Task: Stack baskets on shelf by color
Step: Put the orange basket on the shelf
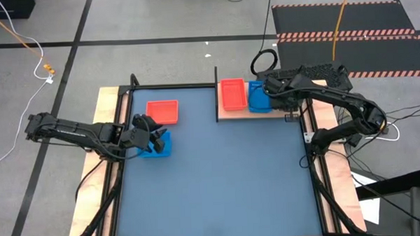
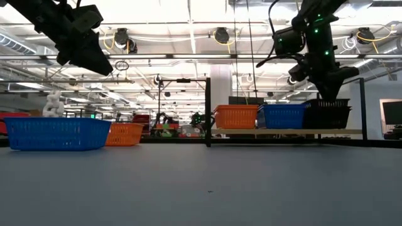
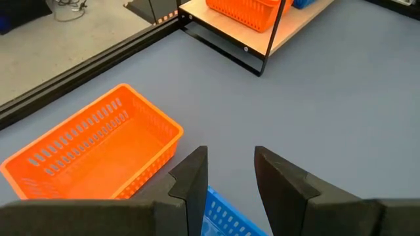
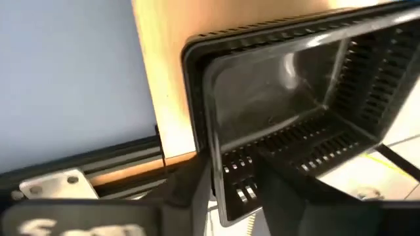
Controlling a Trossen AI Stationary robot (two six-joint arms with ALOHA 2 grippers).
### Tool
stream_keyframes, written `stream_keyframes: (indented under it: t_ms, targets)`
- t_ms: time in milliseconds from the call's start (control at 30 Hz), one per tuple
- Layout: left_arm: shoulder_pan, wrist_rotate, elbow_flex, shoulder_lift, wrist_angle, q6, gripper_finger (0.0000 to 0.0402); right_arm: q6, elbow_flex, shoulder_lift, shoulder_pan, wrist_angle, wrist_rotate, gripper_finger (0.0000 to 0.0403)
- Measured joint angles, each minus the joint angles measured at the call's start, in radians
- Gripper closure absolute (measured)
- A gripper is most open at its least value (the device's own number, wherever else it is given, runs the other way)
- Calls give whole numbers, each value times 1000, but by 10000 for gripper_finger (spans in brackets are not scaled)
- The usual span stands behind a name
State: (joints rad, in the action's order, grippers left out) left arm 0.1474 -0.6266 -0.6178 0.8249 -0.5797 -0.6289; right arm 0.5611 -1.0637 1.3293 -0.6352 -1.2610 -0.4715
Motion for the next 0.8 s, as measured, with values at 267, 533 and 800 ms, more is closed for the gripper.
stream_keyframes:
  t_ms: [267,533,800]
  targets:
    - [-1,-6,0,0,0,4,275,-134,0,-35,59,4,0,246]
    - [-32,-31,31,0,4,-28,275,-129,-91,-177,173,81,3,241]
    - [-76,-31,42,0,6,-102,275,-236,-114,-245,321,527,348,241]
